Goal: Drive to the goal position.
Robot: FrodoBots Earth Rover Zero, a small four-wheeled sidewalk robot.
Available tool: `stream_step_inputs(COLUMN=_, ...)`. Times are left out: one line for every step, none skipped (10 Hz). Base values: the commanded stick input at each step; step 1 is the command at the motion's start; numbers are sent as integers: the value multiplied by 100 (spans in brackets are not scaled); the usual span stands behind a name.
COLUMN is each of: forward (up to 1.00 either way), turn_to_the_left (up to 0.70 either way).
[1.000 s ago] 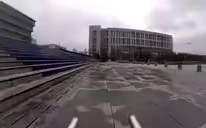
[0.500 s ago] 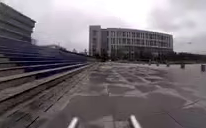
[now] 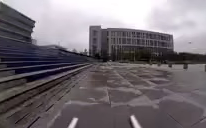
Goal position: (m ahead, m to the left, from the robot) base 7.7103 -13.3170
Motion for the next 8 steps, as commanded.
stream_step_inputs(forward=70, turn_to_the_left=0)
stream_step_inputs(forward=70, turn_to_the_left=0)
stream_step_inputs(forward=70, turn_to_the_left=0)
stream_step_inputs(forward=70, turn_to_the_left=0)
stream_step_inputs(forward=70, turn_to_the_left=0)
stream_step_inputs(forward=70, turn_to_the_left=0)
stream_step_inputs(forward=56, turn_to_the_left=0)
stream_step_inputs(forward=2, turn_to_the_left=0)
